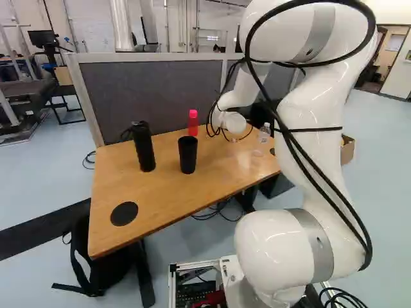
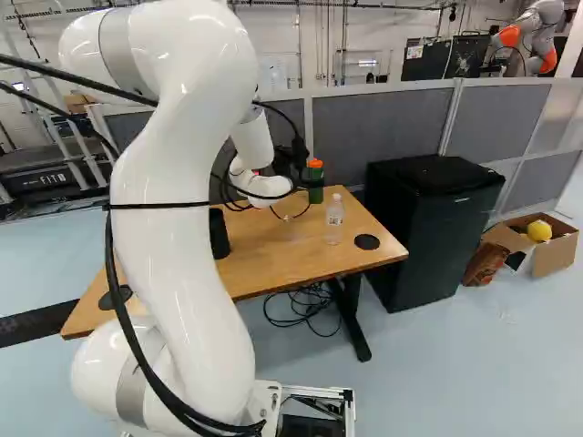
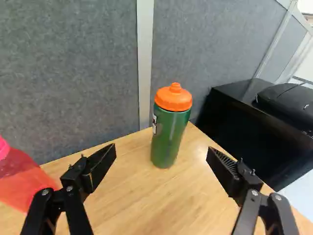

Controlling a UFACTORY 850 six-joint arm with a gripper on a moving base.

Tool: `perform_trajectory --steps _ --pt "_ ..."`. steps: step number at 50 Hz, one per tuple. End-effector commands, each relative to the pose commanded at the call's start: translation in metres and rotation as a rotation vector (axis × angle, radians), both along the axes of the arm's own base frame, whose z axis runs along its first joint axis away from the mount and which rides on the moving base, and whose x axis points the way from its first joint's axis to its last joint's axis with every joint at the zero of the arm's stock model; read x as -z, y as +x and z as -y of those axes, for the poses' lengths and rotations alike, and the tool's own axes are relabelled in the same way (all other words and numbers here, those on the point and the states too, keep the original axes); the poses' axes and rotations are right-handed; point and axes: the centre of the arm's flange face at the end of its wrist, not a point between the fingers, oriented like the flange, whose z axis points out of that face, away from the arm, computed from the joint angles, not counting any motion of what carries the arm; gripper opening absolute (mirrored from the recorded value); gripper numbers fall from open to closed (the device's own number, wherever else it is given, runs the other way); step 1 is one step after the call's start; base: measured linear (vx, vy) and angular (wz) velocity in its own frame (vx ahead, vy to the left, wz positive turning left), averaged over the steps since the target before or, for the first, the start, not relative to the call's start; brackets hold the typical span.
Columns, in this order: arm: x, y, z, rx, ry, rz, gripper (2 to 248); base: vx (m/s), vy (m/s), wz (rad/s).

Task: Pick up the green bottle from the table

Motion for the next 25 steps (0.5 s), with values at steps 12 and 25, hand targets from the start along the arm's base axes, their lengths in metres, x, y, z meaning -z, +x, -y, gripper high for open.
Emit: perform_trajectory --steps 12,25 --pt "0.003 0.02 0.014 0.022 -0.001 0.014 247 0.0 0.0 0.0" --pt "0.007 0.044 0.026 0.038 -0.003 0.033 247 0.0 0.0 0.0"
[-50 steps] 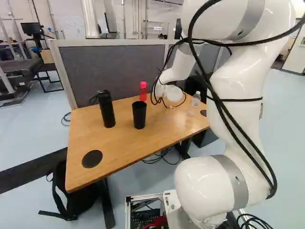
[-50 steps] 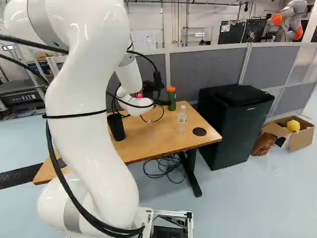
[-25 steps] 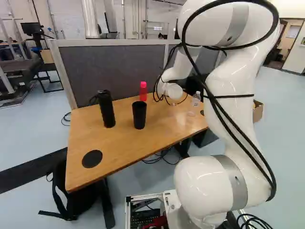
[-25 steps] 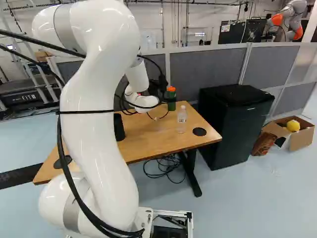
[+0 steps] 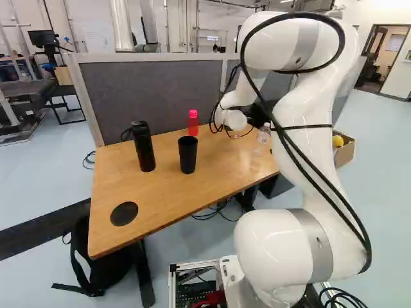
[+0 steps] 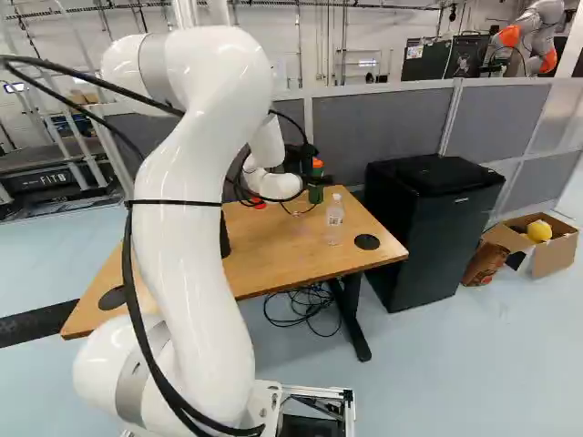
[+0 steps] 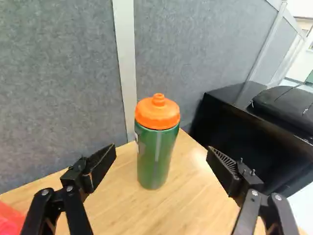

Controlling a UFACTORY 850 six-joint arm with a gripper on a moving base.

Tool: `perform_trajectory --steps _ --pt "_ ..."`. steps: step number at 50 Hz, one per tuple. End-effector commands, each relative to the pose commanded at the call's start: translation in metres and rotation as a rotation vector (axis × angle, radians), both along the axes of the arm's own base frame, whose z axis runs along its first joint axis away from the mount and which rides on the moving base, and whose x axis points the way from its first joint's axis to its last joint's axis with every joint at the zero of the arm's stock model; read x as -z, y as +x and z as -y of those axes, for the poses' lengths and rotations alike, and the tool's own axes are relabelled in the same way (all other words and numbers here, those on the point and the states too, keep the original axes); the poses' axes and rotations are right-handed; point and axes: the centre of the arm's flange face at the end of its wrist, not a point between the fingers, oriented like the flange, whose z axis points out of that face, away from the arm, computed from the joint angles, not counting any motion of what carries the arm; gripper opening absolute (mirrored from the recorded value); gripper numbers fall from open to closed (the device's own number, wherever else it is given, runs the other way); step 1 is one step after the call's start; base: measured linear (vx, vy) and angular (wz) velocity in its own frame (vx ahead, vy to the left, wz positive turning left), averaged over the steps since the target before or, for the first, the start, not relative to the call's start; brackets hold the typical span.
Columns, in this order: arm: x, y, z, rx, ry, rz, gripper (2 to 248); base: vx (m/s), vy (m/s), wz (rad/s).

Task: Pick up the green bottle from the table

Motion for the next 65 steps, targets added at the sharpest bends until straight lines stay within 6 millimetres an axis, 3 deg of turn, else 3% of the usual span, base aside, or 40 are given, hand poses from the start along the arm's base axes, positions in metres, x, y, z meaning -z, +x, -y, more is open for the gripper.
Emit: perform_trajectory --steps 20,39,40,44,45,50,51,55,56,65 --pt "0.007 0.037 0.005 0.003 -0.003 0.031 247 0.0 0.0 0.0" --pt "0.009 0.048 0.017 0.019 -0.004 0.042 247 0.0 0.0 0.0" --pt "0.009 0.049 0.017 0.019 -0.004 0.043 219 0.0 0.0 0.0" --pt "0.009 0.049 0.017 0.019 -0.004 0.043 219 0.0 0.0 0.0" --pt "0.009 0.049 0.017 0.019 -0.004 0.043 180 0.0 0.0 0.0" --pt "0.009 0.049 0.017 0.019 -0.004 0.043 180 0.0 0.0 0.0" --pt "0.009 0.049 0.017 0.019 -0.004 0.043 141 0.0 0.0 0.0" --pt "0.009 0.049 0.017 0.019 -0.004 0.043 141 0.0 0.0 0.0" --pt "0.009 0.049 0.017 0.019 -0.004 0.043 123 0.0 0.0 0.0" --pt "0.008 0.049 0.017 0.019 -0.005 0.044 123 0.0 0.0 0.0"
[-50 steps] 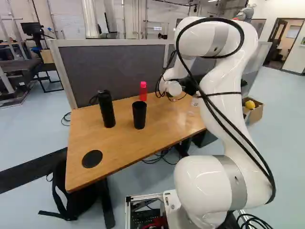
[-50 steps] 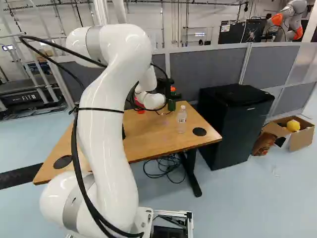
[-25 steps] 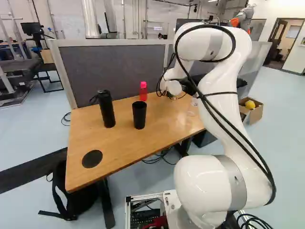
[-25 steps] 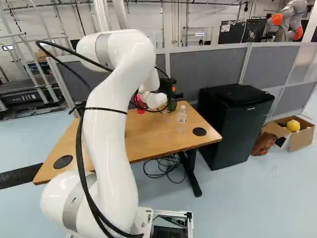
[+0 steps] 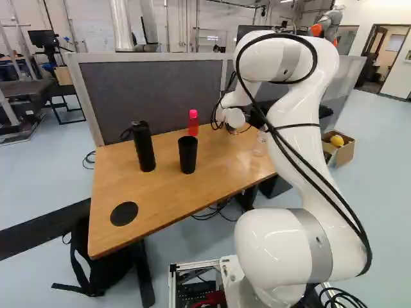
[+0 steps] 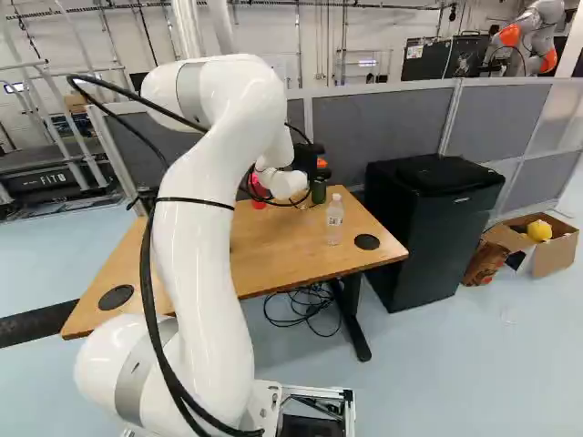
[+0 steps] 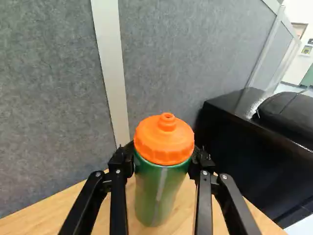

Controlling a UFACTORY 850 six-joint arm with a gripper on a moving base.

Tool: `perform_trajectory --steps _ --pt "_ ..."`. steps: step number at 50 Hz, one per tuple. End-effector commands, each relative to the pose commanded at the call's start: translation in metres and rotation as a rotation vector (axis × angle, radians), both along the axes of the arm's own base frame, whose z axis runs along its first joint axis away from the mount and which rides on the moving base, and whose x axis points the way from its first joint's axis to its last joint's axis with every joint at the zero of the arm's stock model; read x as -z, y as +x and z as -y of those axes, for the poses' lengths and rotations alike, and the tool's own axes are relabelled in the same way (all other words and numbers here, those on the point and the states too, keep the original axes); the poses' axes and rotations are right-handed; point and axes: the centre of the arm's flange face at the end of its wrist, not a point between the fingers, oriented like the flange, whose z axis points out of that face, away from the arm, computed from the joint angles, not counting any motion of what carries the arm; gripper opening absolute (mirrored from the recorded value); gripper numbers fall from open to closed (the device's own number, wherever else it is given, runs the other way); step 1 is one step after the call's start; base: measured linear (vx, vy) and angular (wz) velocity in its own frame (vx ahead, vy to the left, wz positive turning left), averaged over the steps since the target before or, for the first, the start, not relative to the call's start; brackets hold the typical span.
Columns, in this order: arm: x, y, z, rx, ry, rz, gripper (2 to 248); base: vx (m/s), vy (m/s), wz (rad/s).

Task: Pick up the green bottle from the table

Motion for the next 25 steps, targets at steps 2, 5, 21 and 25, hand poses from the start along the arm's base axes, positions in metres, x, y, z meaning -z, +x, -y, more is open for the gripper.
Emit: perform_trajectory --steps 2,5,21,25 --pt "-0.002 0.0 0.0 0.0 0.0 0.002 123 0.0 0.0 0.0" --pt "-0.004 0.0 0.0 0.0 -0.001 0.006 123 0.0 0.0 0.0" --pt "-0.023 -0.002 0.0 0.0 -0.004 0.031 123 0.0 0.0 0.0" --pt "-0.028 -0.005 0.0 0.001 -0.004 0.036 123 0.0 0.0 0.0"
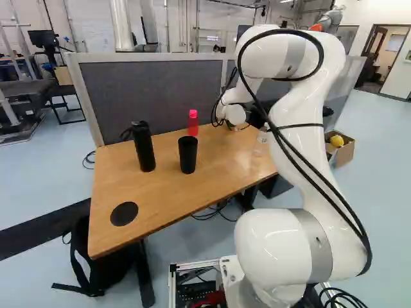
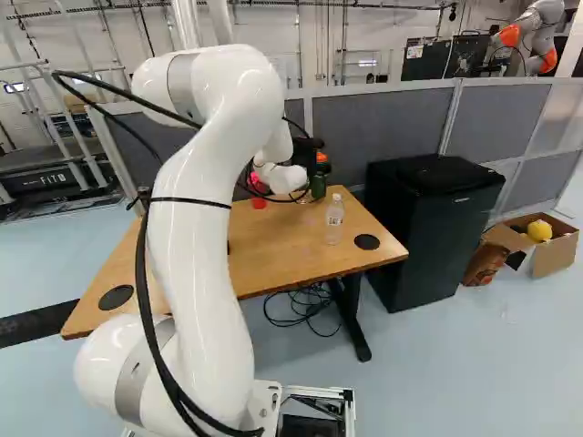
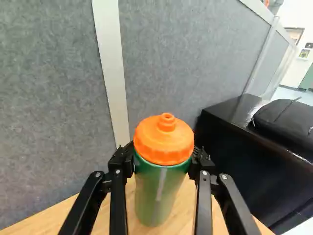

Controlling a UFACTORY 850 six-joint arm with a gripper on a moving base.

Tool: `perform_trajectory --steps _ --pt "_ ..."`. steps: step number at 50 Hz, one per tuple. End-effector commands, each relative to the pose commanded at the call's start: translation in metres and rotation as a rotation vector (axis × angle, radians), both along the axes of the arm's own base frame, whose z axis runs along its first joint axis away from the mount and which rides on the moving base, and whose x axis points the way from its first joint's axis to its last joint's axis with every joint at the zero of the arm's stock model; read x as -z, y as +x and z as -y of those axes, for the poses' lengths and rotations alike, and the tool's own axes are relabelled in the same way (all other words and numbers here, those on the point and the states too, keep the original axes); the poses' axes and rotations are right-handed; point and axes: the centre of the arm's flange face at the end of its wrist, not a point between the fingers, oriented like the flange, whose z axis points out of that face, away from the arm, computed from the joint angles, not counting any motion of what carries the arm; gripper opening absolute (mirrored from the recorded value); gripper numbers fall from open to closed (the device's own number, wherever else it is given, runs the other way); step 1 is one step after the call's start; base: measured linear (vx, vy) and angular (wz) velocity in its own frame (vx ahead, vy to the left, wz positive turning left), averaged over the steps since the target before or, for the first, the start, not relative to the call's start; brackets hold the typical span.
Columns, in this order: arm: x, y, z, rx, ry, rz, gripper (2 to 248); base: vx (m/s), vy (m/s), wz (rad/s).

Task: Pick up the green bottle from the table

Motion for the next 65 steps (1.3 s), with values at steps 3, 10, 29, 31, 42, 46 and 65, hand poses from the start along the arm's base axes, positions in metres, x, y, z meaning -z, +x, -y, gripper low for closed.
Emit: perform_trajectory --steps 3,10,29,31,42,46,65 --pt "-0.004 -0.003 0.0 0.0 0.0 0.003 123 0.0 0.0 0.0" --pt "-0.014 -0.013 0.0 0.002 -0.001 0.007 123 0.0 0.0 0.0" --pt "-0.042 -0.051 -0.002 0.006 -0.002 0.016 123 0.0 0.0 0.0" --pt "-0.044 -0.055 -0.003 0.006 -0.002 0.017 123 0.0 0.0 0.0" --pt "-0.06 -0.079 -0.009 0.0 -0.003 0.025 123 0.0 0.0 0.0" --pt "-0.065 -0.087 -0.012 -0.003 -0.003 0.029 123 0.0 0.0 0.0" --pt "-0.081 -0.128 -0.025 -0.019 -0.003 0.033 123 0.0 0.0 0.0"
